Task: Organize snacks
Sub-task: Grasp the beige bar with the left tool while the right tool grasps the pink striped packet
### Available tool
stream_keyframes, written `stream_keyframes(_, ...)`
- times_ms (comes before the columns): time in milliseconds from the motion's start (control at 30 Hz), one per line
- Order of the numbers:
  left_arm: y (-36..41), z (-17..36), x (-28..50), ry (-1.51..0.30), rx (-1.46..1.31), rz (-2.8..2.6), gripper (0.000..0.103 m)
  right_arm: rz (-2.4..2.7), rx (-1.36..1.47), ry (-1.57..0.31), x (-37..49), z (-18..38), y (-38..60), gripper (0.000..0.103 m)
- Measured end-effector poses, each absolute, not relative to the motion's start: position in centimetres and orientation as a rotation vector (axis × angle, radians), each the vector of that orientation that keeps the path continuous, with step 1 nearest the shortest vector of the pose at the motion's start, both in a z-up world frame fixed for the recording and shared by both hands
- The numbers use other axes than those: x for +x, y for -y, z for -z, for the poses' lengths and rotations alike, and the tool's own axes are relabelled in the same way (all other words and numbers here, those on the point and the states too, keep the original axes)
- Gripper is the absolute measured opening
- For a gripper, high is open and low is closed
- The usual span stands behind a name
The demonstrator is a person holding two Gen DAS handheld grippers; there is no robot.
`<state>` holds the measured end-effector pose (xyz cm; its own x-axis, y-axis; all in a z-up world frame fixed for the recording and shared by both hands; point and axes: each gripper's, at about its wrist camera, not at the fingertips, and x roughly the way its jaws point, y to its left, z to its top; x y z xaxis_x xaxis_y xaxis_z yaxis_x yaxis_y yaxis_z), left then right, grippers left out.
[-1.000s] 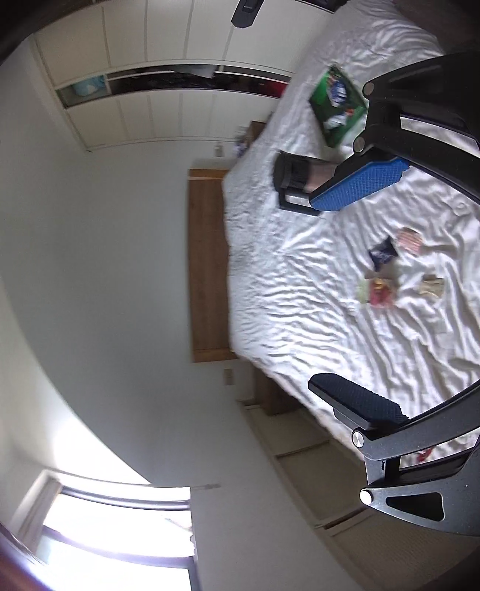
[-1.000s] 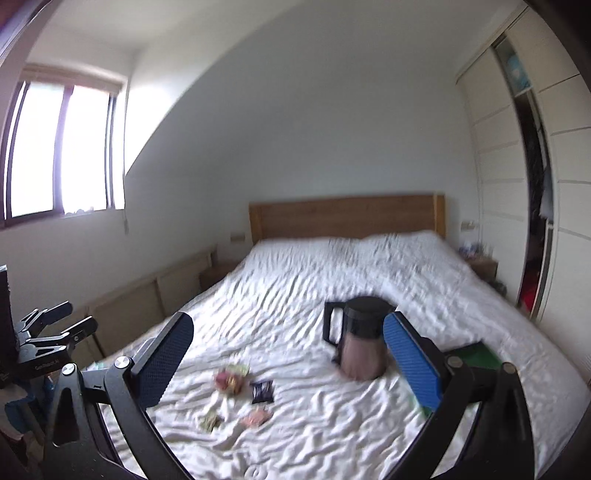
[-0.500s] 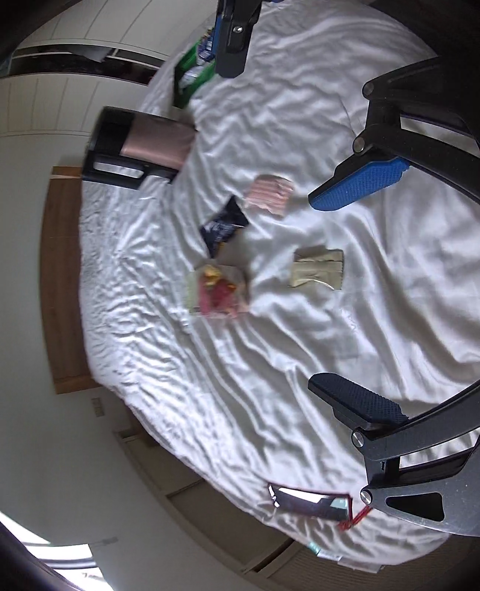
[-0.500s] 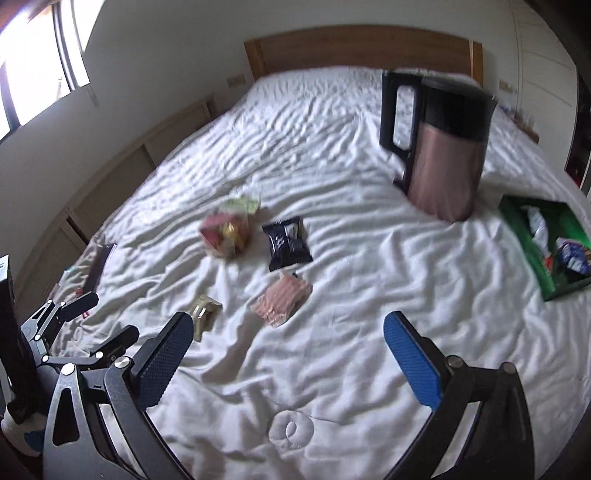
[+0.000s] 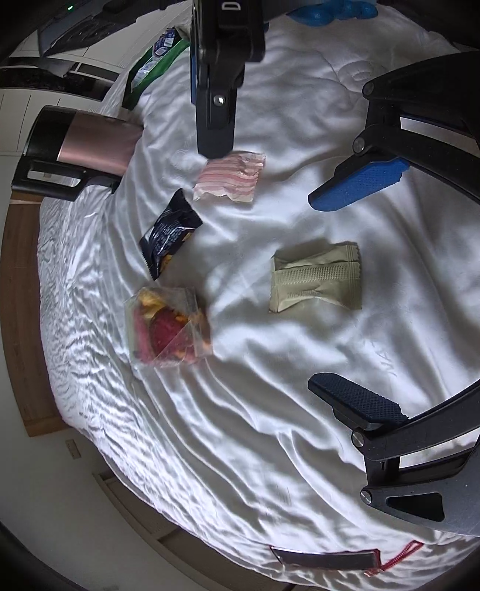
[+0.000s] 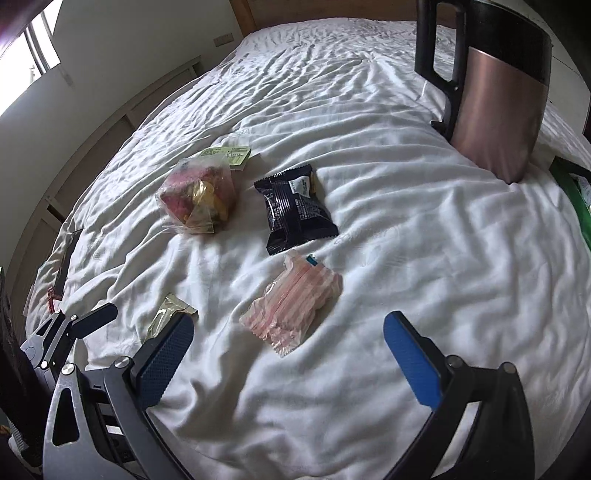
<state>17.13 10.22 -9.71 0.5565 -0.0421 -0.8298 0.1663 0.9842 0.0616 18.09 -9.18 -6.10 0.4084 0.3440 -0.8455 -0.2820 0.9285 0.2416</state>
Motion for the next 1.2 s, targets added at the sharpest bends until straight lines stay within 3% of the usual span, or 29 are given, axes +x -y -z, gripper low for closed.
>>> stream_keyframes(300,-11.0,11.1,18.7,-1.016,0.091,0.160,0.082,-0.385,0.140,-1.147,19.9,8.8,8.6,0.101)
stream_keyframes(333,-11.2,11.4,18.9,-1.026,0.082,0.167,0.075,-0.382,0.146,-1.156,19.9,9.1,8.6,0.077)
stream_keyframes(400,-11.4,11.9,19.3,-1.044,0.071,0.171,0.067,-0.374,0.157,-1.172,20.1,9.6,8.6,0.063)
stream_keyframes(667,-12.0,12.5,20.2,-1.061,0.054,0.187,0.051,-0.366,0.181,-1.173,20.9,10.2,8.5,0.052)
stream_keyframes(700,-12.1,12.5,20.2,-1.062,0.054,0.190,0.046,-0.370,0.178,-1.173,21.0,10.3,8.4,0.044)
stream_keyframes(733,-12.0,12.5,20.1,-1.063,0.057,0.193,0.040,-0.373,0.171,-1.174,21.1,10.4,8.3,0.021)
stream_keyframes(833,-12.0,12.5,20.1,-1.059,0.055,0.199,0.032,-0.386,0.149,-1.169,21.1,10.4,8.1,0.001)
stream_keyframes(1200,-12.4,11.7,19.7,-1.037,0.016,0.204,0.029,-0.439,0.088,-1.137,20.4,9.9,8.1,0.000)
